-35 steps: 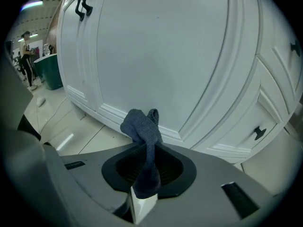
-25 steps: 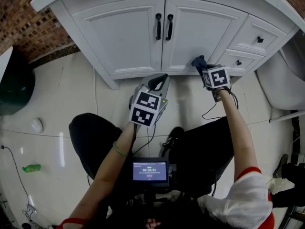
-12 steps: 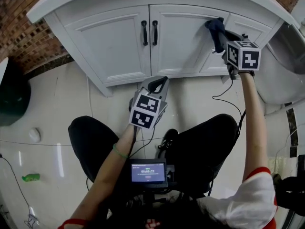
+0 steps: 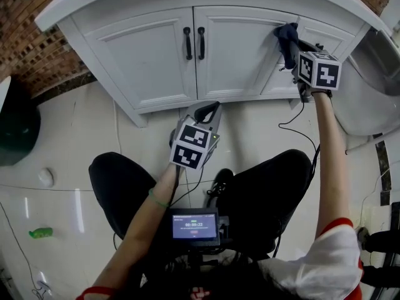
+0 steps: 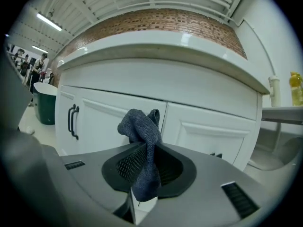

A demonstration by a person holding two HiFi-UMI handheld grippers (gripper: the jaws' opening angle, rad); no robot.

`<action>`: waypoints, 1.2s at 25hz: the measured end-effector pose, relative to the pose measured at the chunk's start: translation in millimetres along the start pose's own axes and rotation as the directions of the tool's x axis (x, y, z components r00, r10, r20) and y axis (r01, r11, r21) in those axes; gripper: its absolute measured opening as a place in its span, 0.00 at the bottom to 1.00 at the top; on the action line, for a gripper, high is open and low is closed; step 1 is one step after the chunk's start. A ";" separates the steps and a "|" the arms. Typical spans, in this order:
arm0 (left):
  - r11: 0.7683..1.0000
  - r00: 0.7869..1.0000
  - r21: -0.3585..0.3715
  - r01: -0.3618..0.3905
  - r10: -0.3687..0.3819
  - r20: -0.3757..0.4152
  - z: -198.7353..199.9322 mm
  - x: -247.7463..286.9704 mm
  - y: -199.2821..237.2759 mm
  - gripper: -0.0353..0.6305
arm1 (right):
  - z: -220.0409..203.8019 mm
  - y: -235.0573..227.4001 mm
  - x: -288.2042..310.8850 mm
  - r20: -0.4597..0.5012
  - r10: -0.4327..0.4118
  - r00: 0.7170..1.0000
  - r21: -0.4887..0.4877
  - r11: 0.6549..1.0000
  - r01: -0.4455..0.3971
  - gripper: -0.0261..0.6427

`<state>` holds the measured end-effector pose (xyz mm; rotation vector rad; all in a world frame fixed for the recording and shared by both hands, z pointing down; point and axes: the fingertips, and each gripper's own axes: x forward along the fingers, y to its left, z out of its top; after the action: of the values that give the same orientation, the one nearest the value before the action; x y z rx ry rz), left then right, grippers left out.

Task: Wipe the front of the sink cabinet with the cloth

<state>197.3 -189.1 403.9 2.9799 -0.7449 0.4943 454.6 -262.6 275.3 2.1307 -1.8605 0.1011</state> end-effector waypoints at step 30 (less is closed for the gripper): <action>0.996 0.994 -0.068 -0.057 0.051 -0.094 -58.8 4.1 47.1 0.08 | -341.5 74.3 83.7 -0.641 0.038 0.767 0.118 0.992 0.049 0.13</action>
<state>161.5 -226.4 458.8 2.8568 -0.8183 0.5901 445.8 -256.2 634.4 1.8322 -1.4506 0.8621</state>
